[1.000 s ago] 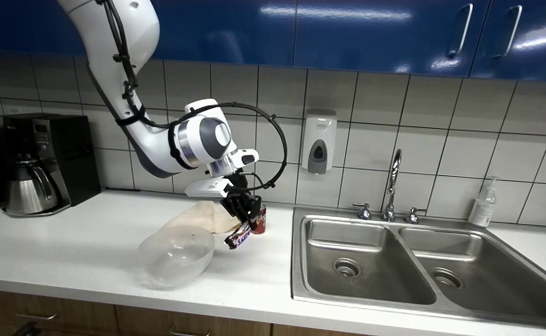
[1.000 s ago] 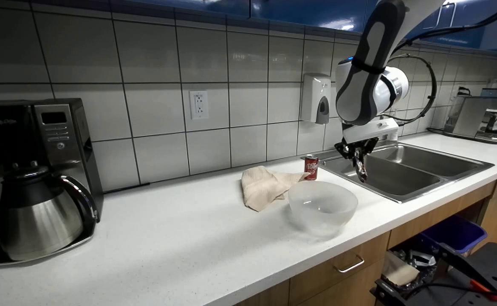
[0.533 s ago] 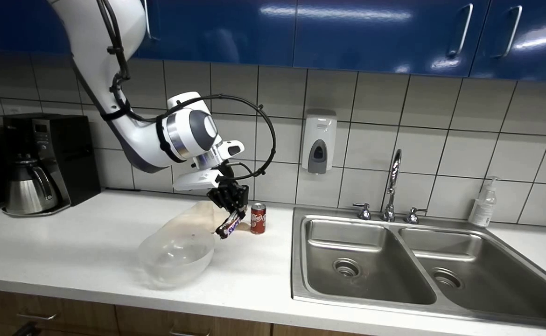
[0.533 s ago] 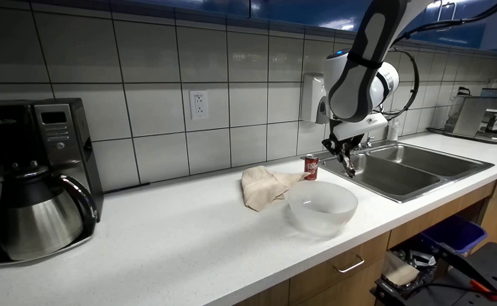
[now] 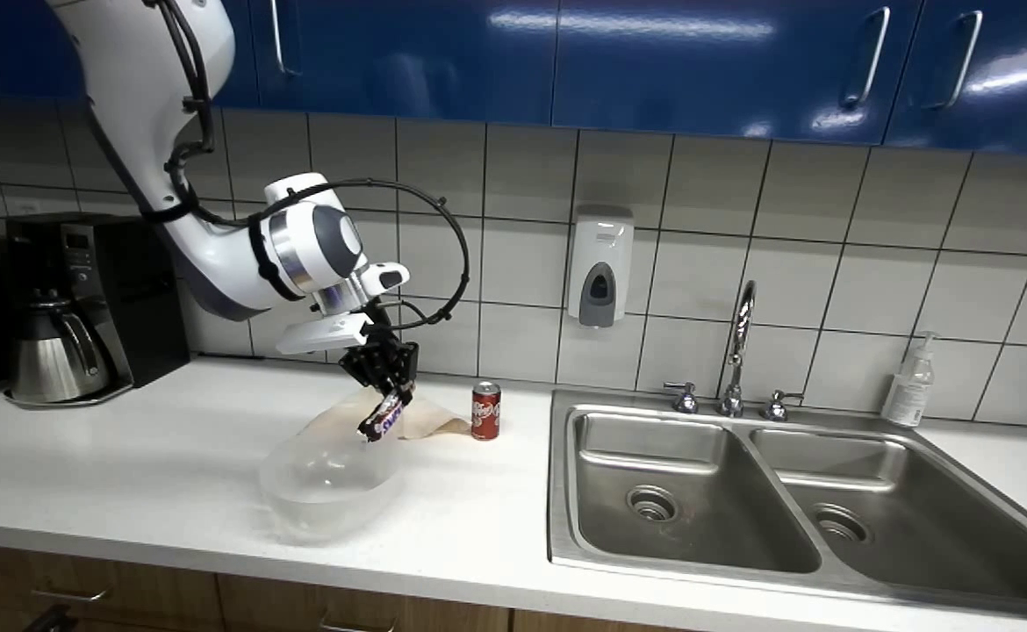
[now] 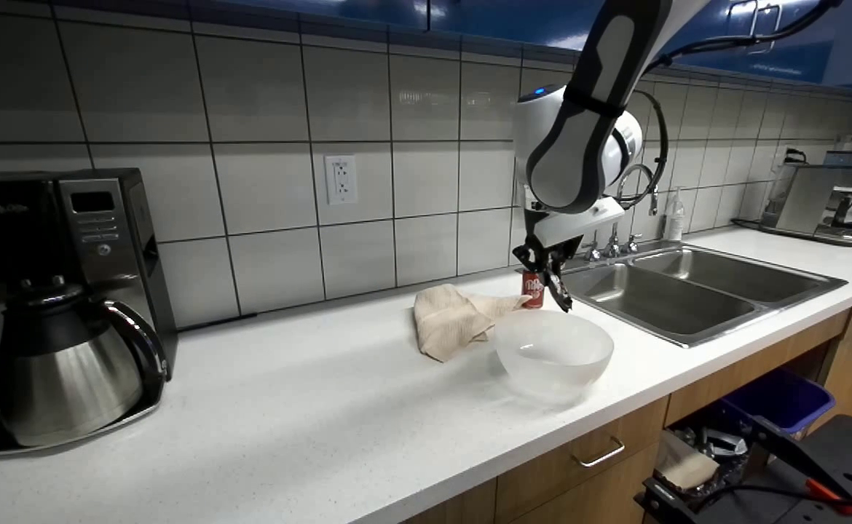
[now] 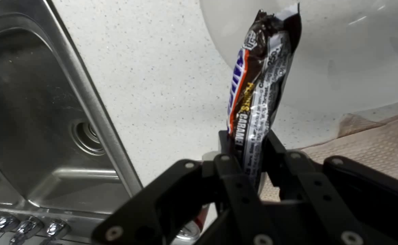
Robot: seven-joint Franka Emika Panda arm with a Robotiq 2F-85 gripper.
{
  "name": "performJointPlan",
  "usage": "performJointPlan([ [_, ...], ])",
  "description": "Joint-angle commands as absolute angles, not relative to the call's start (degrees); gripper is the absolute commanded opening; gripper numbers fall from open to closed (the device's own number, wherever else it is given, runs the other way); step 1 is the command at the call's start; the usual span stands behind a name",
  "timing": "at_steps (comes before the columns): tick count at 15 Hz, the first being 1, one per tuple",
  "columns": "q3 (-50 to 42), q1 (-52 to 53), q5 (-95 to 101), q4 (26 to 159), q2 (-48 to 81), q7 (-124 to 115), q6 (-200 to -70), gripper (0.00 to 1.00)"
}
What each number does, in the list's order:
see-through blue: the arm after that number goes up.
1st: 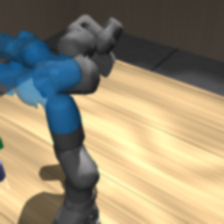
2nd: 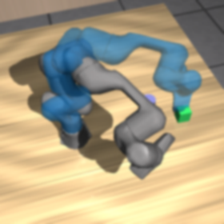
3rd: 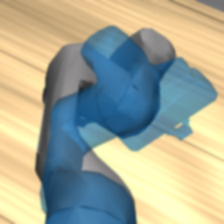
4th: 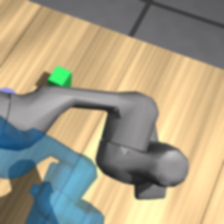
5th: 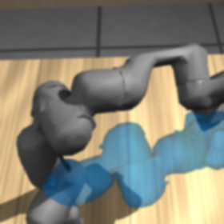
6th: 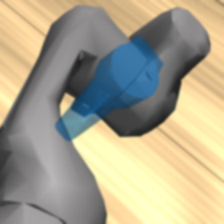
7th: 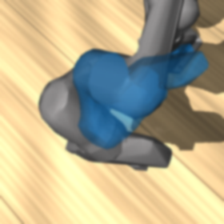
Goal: Put the candy bar into the bowl
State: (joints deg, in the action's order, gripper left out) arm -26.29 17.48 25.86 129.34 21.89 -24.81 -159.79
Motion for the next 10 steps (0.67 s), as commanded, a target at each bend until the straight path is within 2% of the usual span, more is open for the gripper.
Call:
performJointPlan([
  [1, -23.92, 18.83, 28.04, 127.47, 21.48, -28.71, -154.89, 0.06],
  [10, -18.02, 16.35, 25.44, 127.51, 23.5, -29.36, -153.0, 0.06],
])
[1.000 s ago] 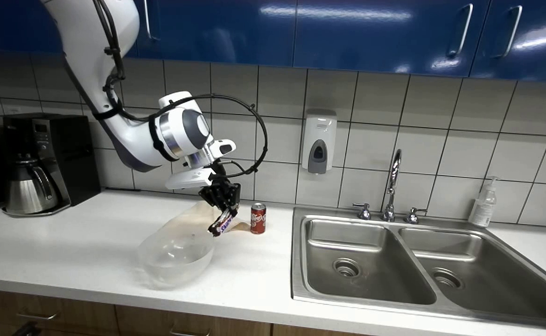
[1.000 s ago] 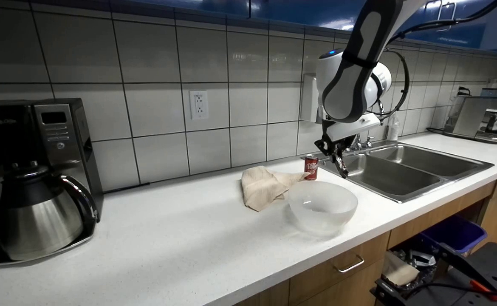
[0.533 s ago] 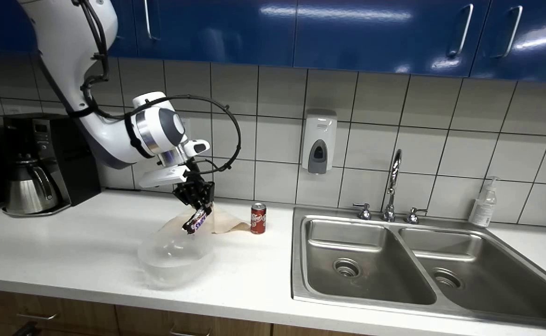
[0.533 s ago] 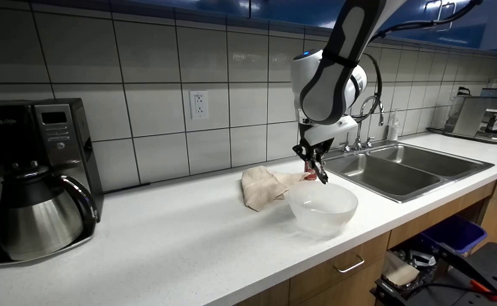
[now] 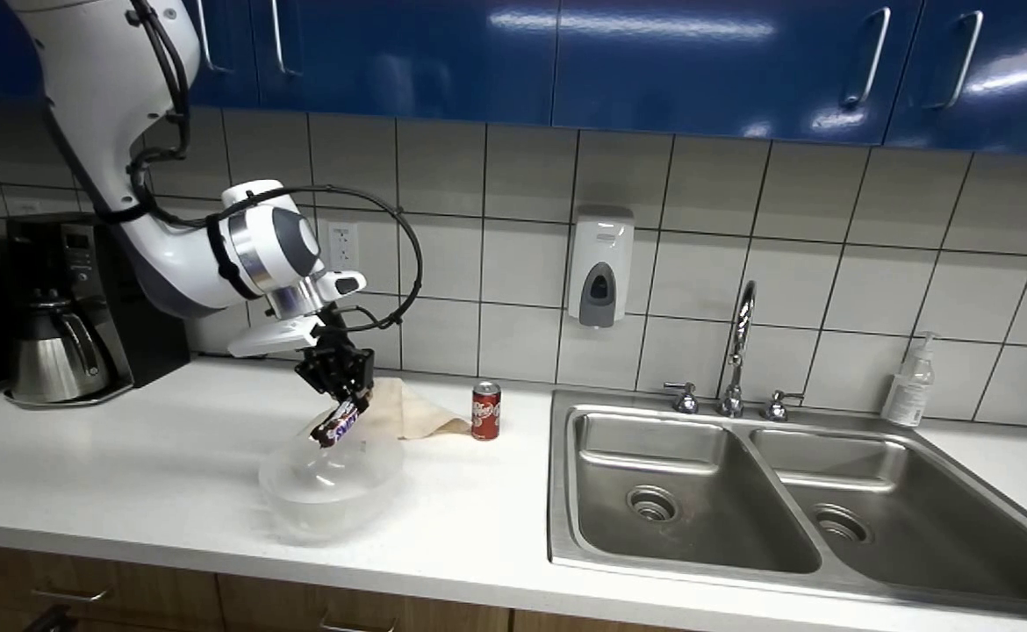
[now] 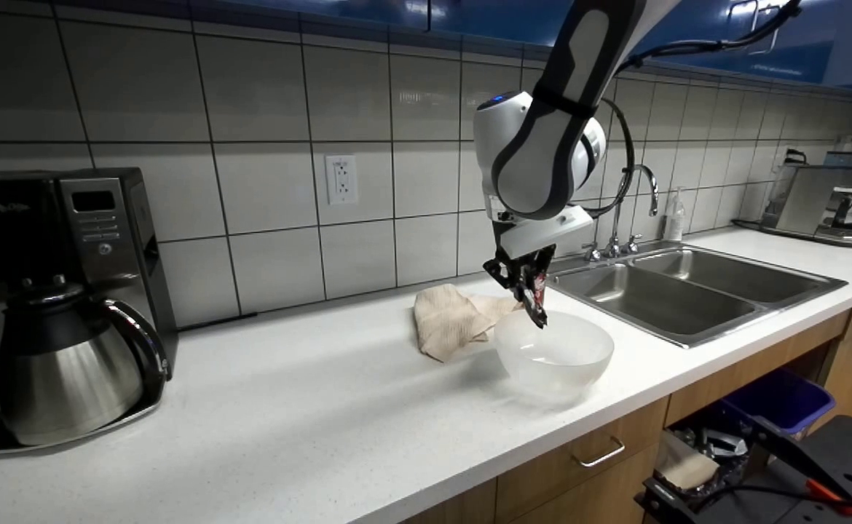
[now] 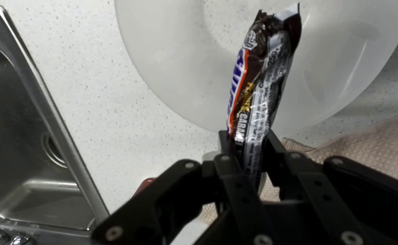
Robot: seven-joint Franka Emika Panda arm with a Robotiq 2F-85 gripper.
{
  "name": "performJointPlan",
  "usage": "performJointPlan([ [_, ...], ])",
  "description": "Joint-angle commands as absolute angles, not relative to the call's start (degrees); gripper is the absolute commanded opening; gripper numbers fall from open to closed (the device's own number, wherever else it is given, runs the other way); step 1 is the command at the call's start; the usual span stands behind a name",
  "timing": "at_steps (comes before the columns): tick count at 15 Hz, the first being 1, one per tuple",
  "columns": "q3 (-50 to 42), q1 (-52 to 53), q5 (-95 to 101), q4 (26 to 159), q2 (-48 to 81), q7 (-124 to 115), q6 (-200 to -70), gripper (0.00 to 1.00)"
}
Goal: Put the candy bar into the bowl
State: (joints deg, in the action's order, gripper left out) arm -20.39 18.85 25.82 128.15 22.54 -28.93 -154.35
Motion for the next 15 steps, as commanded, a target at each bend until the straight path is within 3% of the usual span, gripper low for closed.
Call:
performJointPlan([
  [1, -17.69, 15.96, 25.18, 127.15, 24.4, -29.04, -153.09, 0.06],
  [14, -13.56, 10.14, 16.21, 121.62, 33.43, -21.59, -150.07, 0.06],
  [15, -13.82, 10.42, 16.15, 121.32, 33.74, -21.71, -149.72, 0.51],
])
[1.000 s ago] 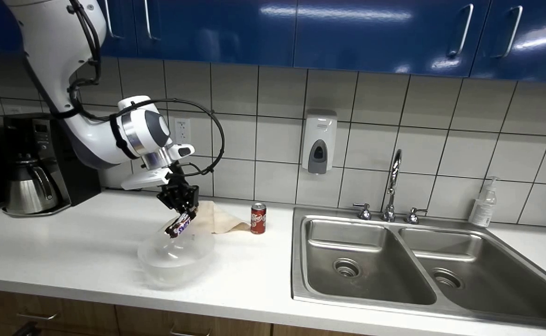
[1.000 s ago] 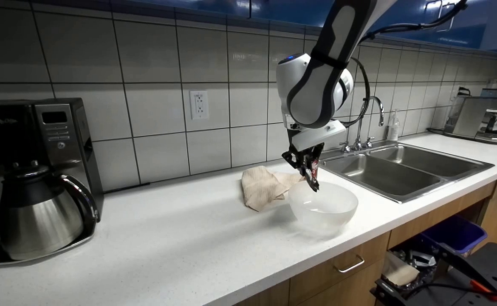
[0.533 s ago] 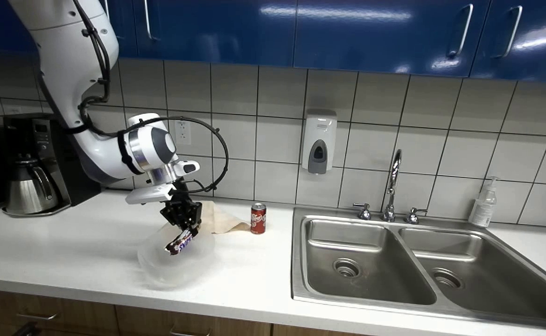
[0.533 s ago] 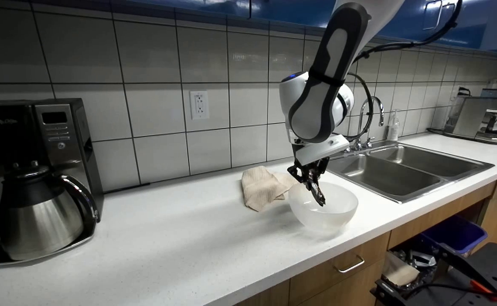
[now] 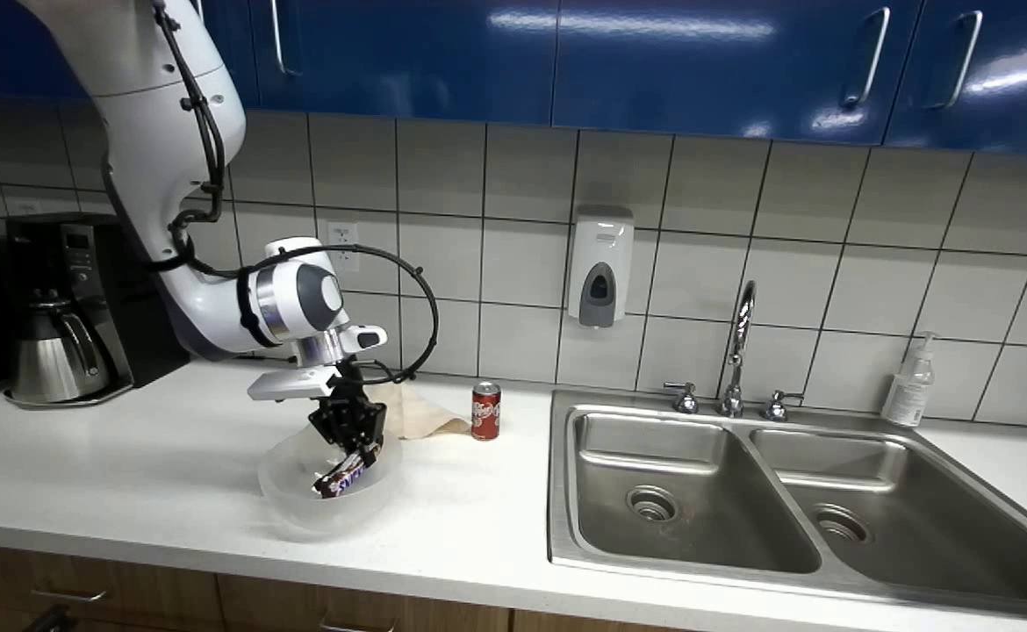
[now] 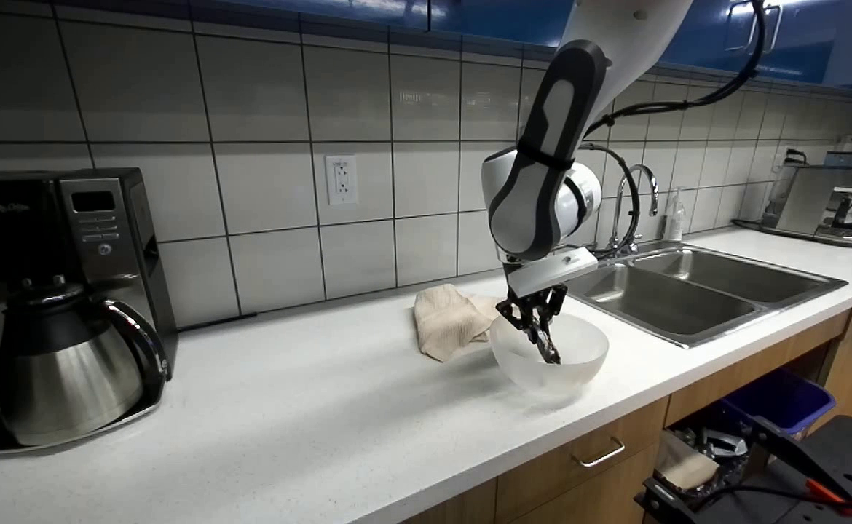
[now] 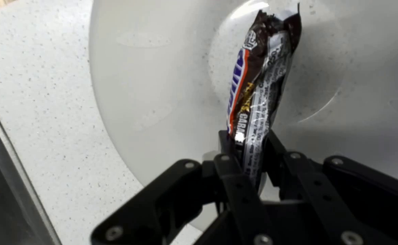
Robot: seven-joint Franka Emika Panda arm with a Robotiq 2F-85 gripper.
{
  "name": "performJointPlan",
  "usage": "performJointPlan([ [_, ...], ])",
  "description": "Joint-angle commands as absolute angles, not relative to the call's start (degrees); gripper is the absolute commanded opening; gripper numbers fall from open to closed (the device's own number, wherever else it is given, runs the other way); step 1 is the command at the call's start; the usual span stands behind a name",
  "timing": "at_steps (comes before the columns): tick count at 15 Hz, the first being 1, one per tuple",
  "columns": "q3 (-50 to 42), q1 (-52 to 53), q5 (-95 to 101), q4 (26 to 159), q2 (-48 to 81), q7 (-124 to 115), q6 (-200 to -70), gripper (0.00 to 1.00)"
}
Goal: Put the candy bar into the bowl
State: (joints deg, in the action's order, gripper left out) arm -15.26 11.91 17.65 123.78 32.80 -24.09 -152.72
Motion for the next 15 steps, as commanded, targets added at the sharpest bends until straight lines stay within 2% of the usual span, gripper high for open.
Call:
performJointPlan([
  [1, -13.81, 10.39, 15.95, 121.24, 33.76, -21.47, -149.41, 0.53],
  [7, -14.1, 10.69, 16.14, 121.44, 33.38, -22.06, -149.14, 0.97],
  [8, -14.15, 10.71, 16.18, 121.57, 33.25, -22.12, -149.2, 1.0],
  [15, -15.25, 11.94, 17.14, 123.4, 30.92, -23.67, -149.3, 1.0],
])
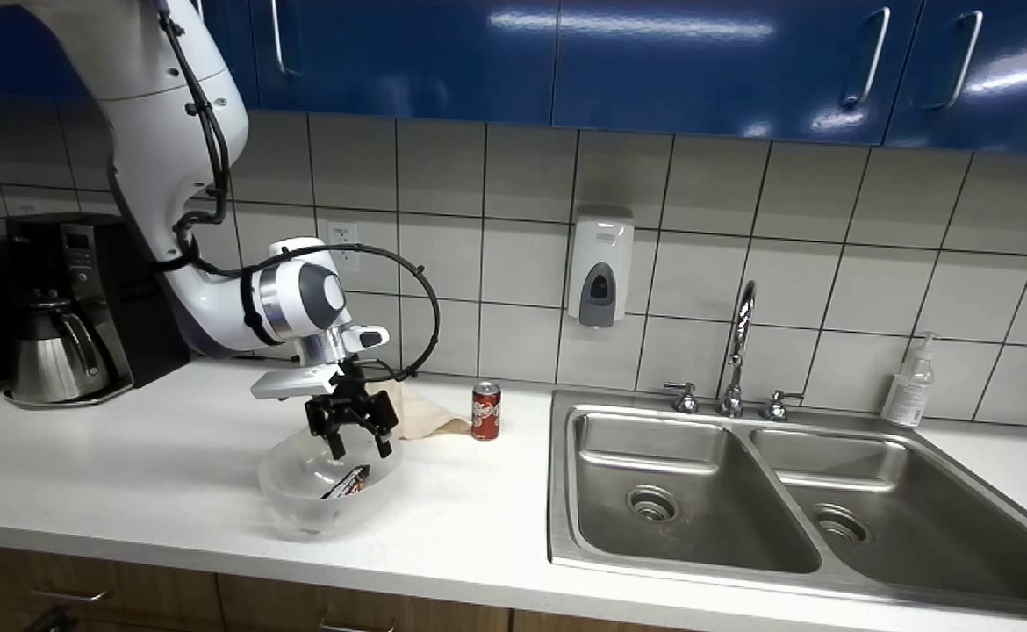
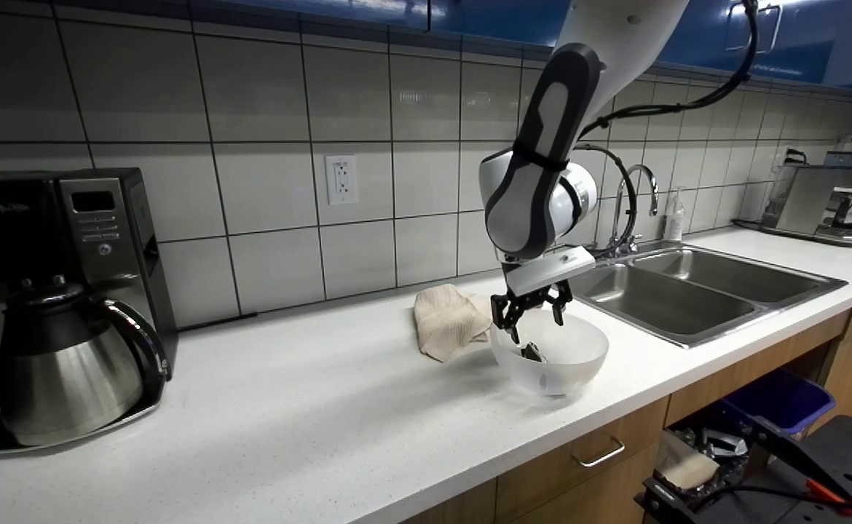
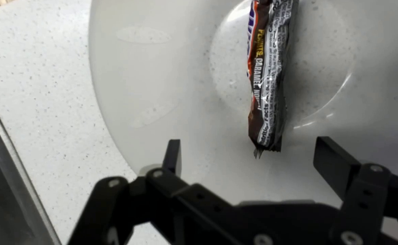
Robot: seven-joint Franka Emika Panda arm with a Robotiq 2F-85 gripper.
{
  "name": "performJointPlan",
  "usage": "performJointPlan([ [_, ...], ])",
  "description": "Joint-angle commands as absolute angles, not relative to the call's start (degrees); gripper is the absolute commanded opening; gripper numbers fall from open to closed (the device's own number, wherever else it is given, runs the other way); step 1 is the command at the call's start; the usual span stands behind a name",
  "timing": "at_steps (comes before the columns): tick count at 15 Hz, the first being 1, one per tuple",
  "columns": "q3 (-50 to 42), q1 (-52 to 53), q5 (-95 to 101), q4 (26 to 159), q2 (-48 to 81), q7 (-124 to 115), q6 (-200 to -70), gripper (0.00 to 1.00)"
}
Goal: Put the candy bar into the bowl
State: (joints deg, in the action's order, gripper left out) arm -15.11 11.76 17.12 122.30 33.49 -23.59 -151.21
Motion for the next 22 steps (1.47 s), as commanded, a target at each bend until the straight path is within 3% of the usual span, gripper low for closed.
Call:
performJointPlan([
  [1, -15.26, 12.03, 17.22, 123.61, 30.41, -23.7, -149.05, 1.0],
  [22, -10.29, 8.59, 20.56, 136.06, 8.45, -20.74, -138.15, 1.0],
])
